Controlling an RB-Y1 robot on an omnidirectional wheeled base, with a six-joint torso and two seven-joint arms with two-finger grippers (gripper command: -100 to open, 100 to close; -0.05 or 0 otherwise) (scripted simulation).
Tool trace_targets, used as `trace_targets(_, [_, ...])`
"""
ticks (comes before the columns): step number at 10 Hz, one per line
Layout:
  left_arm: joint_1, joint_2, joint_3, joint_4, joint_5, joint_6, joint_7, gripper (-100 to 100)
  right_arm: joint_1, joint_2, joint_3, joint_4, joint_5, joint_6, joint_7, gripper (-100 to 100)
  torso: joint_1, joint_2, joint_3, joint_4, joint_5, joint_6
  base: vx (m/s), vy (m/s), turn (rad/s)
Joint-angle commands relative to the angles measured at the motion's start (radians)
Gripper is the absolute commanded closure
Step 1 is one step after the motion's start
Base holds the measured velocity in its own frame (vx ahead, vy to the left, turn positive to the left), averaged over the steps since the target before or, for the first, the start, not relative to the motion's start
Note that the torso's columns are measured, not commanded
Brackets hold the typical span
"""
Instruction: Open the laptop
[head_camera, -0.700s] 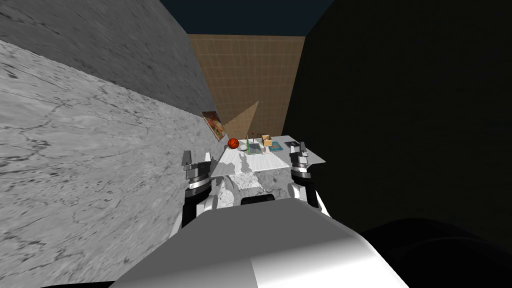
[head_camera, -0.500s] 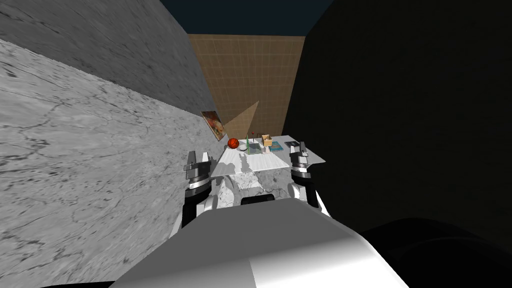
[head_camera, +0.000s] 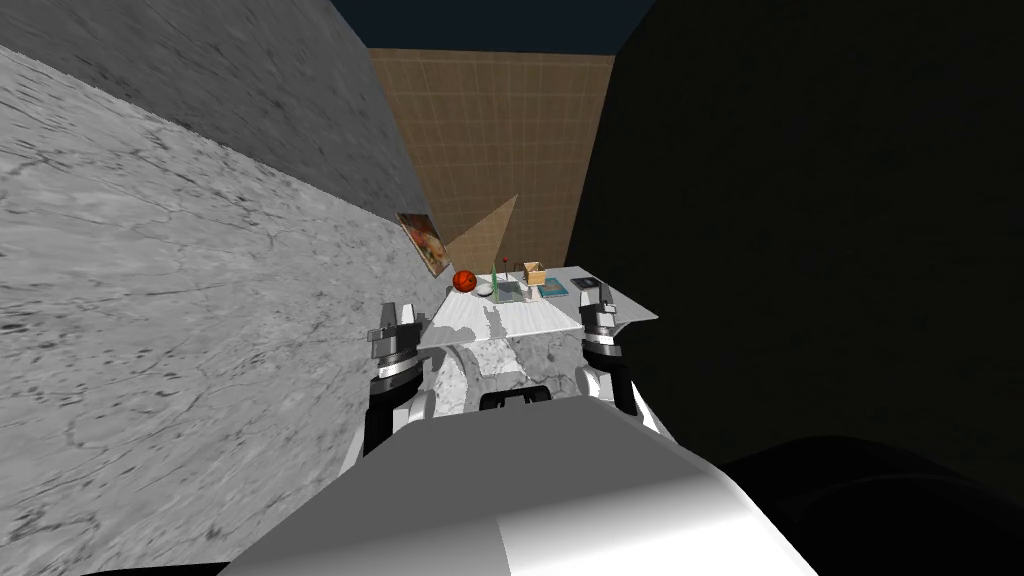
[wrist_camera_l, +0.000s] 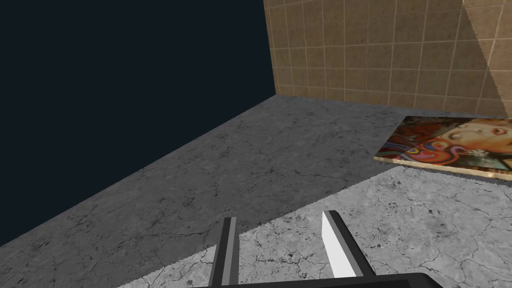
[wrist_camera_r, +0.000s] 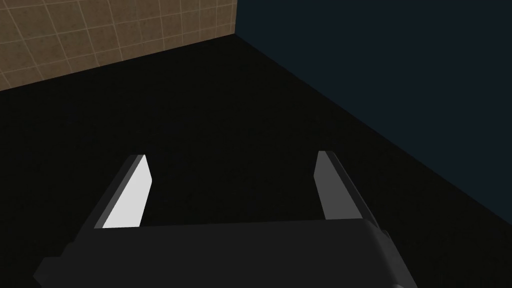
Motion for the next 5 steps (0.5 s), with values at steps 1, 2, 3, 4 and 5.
trace_targets(1, [0.000, 0.000, 0.000, 0.000, 0.000, 0.000, 0.000, 0, 0.000, 0.000, 0.000, 0.000, 0.000, 0.000, 0.000, 0, 0.000, 0.074, -0.148, 0.074, 0.000, 0.000, 0.000, 0.000, 0.000])
trace_targets(2, [0.000, 0.000, 0.000, 0.000, 0.000, 0.000, 0.000, 0, 0.000, 0.000, 0.000, 0.000, 0.000, 0.000, 0.000, 0, 0.000, 0.148, -0.295, 0.148, 0.000, 0.000, 0.000, 0.000, 0.000])
trace_targets(3, [0.000, 0.000, 0.000, 0.000, 0.000, 0.000, 0.000, 0, -0.006, -0.041, -0.001, 0.012, 0.008, 0.007, 0.006, -100, 0.000, 0.221, -0.443, 0.221, 0.000, 0.000, 0.002, 0.009, 0.050])
trace_targets(4, [0.000, 0.000, 0.000, 0.000, 0.000, 0.000, 0.000, 0, -0.013, -0.070, -0.002, 0.024, 0.017, 0.014, 0.012, -100, 0.000, 0.255, -0.512, 0.254, 0.000, 0.000, -0.004, 0.017, 0.089])
trace_targets(5, [0.000, 0.000, 0.000, 0.000, 0.000, 0.000, 0.000, 0, -0.021, -0.098, -0.003, 0.039, 0.028, 0.023, 0.020, -100, 0.001, 0.265, -0.531, 0.264, 0.000, 0.000, -0.015, 0.025, 0.089])
